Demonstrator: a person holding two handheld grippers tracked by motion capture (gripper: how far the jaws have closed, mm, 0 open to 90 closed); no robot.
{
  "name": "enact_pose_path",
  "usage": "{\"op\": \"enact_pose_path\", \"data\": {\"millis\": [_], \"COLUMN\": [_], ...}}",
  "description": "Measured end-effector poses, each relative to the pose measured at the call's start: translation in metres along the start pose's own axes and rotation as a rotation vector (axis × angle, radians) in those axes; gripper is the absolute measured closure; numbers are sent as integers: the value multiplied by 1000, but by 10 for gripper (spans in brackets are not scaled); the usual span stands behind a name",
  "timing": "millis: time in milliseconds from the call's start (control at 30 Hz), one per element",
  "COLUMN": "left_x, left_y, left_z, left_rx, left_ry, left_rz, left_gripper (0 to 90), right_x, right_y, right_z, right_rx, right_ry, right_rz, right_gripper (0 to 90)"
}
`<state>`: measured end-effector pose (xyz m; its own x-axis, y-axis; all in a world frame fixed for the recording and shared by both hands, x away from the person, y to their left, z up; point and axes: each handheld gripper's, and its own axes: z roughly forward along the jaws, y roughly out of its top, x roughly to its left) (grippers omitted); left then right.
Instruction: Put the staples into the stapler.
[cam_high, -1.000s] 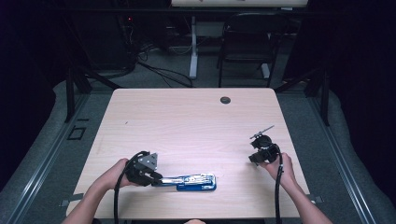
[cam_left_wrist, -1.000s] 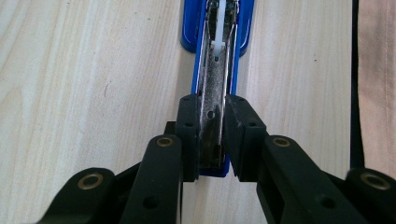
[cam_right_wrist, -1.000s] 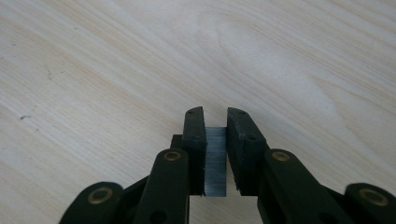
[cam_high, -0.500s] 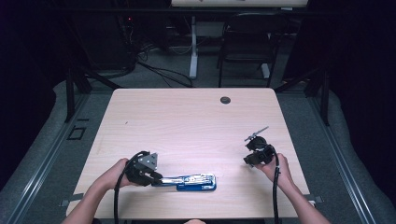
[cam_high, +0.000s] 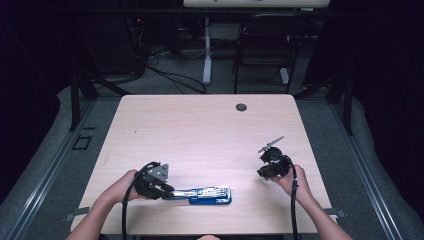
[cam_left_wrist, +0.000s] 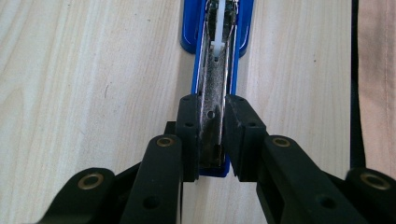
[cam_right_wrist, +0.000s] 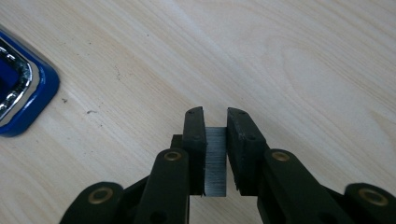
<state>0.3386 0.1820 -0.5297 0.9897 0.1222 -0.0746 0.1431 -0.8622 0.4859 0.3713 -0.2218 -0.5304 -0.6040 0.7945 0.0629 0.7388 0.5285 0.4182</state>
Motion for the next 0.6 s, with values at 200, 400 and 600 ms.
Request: {"op": "enact_pose_path", "data": {"millis": [200, 400, 600], "left_x": [0, -1, -1], "left_y": [0, 0, 0], "left_z": [1, 1, 1], "left_rx": [-6, -10, -10], "left_ry": [3, 12, 11], "left_rz": [-5, -5, -3], "left_gripper": [766, 767, 767], "right_x": [6, 18, 35], "right_y": [3, 7, 13], "right_z": [-2, -3, -1], "right_rx": [0, -44, -61], "right_ry": [14, 20, 51], "right_rz": [-41, -81, -150], "right_gripper": [783, 783, 783]}}
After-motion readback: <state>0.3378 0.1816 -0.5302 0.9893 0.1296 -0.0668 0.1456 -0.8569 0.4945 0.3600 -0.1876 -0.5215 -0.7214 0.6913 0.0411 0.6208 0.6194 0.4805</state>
